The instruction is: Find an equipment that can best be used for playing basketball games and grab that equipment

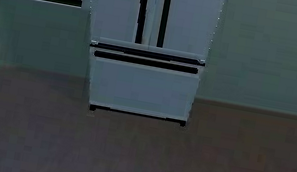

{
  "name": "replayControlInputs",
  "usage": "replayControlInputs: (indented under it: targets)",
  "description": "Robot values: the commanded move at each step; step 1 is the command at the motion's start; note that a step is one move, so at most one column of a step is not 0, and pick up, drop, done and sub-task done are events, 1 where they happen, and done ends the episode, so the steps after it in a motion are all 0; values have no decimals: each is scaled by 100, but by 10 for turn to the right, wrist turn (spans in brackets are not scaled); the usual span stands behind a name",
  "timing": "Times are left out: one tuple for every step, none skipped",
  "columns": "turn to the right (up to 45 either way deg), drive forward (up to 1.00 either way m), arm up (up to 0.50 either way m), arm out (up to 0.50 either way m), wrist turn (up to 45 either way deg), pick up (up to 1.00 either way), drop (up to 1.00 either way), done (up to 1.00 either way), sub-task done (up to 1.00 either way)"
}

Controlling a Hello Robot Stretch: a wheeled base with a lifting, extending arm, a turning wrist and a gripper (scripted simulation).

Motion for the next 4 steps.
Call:
replayControlInputs:
  targets:
    - [-450, 0, 0, 0, 0, 0, 0, 0, 0]
    - [-450, 0, 0, 0, 0, 0, 0, 0, 0]
    - [-450, 0, 0, 0, 0, 0, 0, 0, 0]
    - [-390, 0, 0, 0, 0, 0, 0, 0, 0]
